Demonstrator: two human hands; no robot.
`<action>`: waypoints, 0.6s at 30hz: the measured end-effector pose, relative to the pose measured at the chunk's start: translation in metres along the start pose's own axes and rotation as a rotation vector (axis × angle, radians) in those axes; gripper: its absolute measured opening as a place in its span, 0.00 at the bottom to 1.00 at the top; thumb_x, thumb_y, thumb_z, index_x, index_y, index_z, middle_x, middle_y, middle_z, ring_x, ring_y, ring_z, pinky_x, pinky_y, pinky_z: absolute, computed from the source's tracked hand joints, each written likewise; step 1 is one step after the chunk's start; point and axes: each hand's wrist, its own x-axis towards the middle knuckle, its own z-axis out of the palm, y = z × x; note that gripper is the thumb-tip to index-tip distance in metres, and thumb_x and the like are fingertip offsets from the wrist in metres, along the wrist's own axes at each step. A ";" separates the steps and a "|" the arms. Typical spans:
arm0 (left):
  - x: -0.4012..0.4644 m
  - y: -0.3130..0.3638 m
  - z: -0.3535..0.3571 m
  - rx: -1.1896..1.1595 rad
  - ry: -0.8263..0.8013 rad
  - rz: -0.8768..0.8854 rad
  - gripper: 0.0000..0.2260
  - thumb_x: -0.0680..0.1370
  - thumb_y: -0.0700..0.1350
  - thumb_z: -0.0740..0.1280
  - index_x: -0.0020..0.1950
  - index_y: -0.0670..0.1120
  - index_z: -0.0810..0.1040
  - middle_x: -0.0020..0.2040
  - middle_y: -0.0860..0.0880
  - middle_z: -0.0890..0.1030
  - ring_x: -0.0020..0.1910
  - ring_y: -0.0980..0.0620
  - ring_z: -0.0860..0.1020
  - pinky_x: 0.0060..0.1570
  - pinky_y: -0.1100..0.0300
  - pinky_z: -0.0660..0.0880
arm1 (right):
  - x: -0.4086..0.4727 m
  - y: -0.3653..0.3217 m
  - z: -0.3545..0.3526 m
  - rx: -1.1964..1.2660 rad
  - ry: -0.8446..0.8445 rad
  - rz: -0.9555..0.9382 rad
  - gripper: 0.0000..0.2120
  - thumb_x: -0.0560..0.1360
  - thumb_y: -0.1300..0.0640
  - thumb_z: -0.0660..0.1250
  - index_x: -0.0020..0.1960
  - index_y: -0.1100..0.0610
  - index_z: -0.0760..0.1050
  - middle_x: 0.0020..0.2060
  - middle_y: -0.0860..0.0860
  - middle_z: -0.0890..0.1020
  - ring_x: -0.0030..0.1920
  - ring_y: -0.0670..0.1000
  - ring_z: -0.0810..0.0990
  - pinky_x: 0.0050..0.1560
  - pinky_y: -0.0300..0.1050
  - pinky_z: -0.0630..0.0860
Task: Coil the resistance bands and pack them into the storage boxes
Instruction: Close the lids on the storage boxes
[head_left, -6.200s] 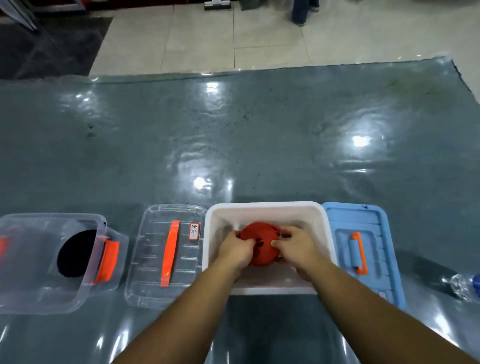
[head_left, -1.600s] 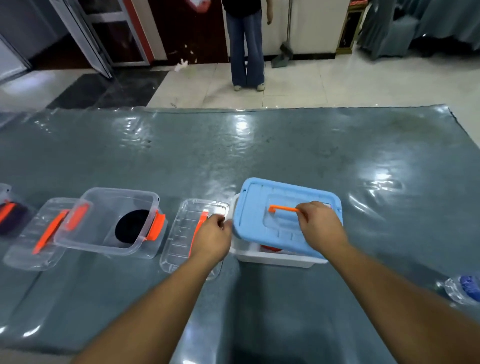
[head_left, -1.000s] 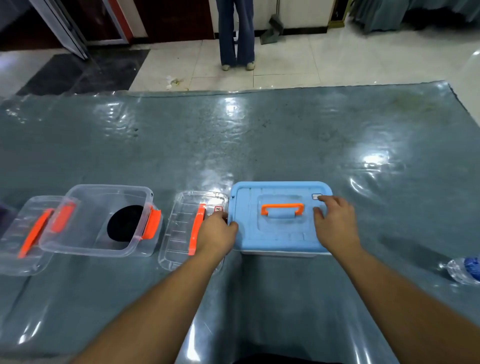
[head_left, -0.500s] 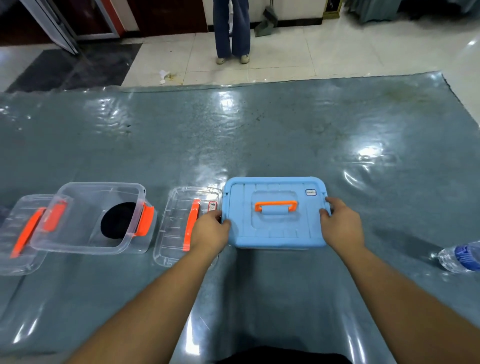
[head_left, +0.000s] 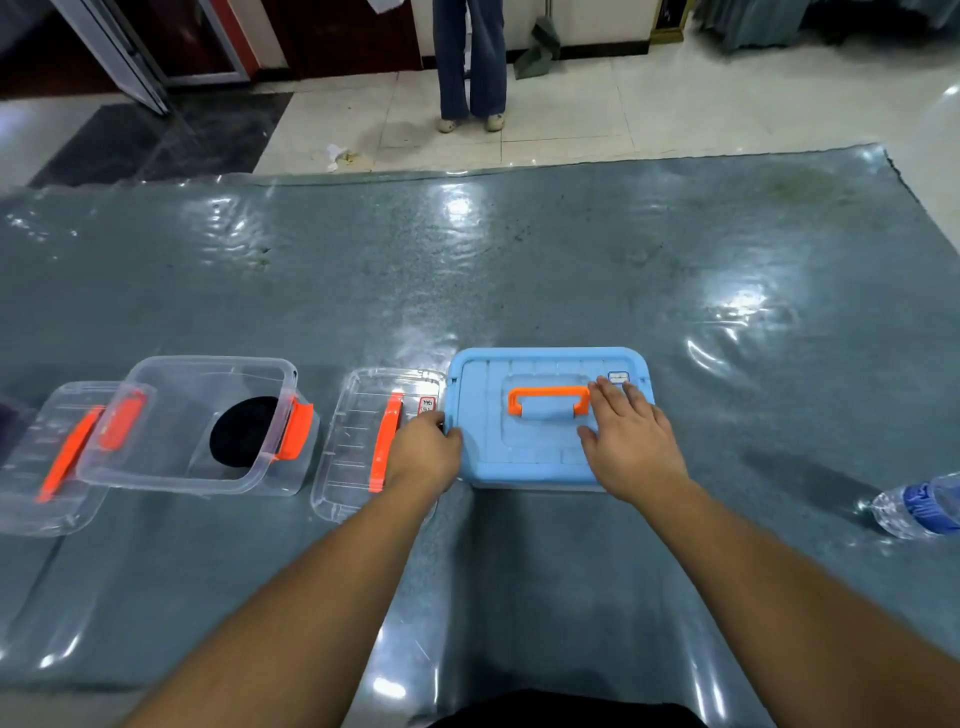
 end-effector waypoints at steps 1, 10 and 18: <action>0.001 0.000 -0.001 0.020 -0.011 0.005 0.11 0.81 0.47 0.65 0.58 0.45 0.82 0.51 0.44 0.85 0.47 0.43 0.82 0.45 0.56 0.77 | 0.000 -0.001 -0.001 -0.001 -0.010 0.008 0.31 0.85 0.45 0.54 0.83 0.53 0.51 0.83 0.49 0.53 0.83 0.55 0.49 0.81 0.54 0.52; -0.024 -0.004 -0.012 0.135 -0.009 0.003 0.21 0.82 0.50 0.64 0.73 0.46 0.74 0.69 0.45 0.79 0.70 0.43 0.75 0.66 0.53 0.74 | -0.008 -0.014 -0.006 -0.071 -0.030 -0.178 0.32 0.84 0.48 0.55 0.84 0.50 0.47 0.84 0.45 0.48 0.84 0.53 0.47 0.81 0.55 0.49; -0.070 -0.017 -0.019 0.238 0.004 0.003 0.21 0.80 0.52 0.64 0.72 0.48 0.75 0.70 0.44 0.77 0.66 0.41 0.77 0.65 0.47 0.75 | 0.006 -0.032 -0.016 -0.092 -0.103 -0.227 0.35 0.82 0.47 0.58 0.84 0.53 0.46 0.84 0.49 0.46 0.83 0.56 0.45 0.82 0.56 0.48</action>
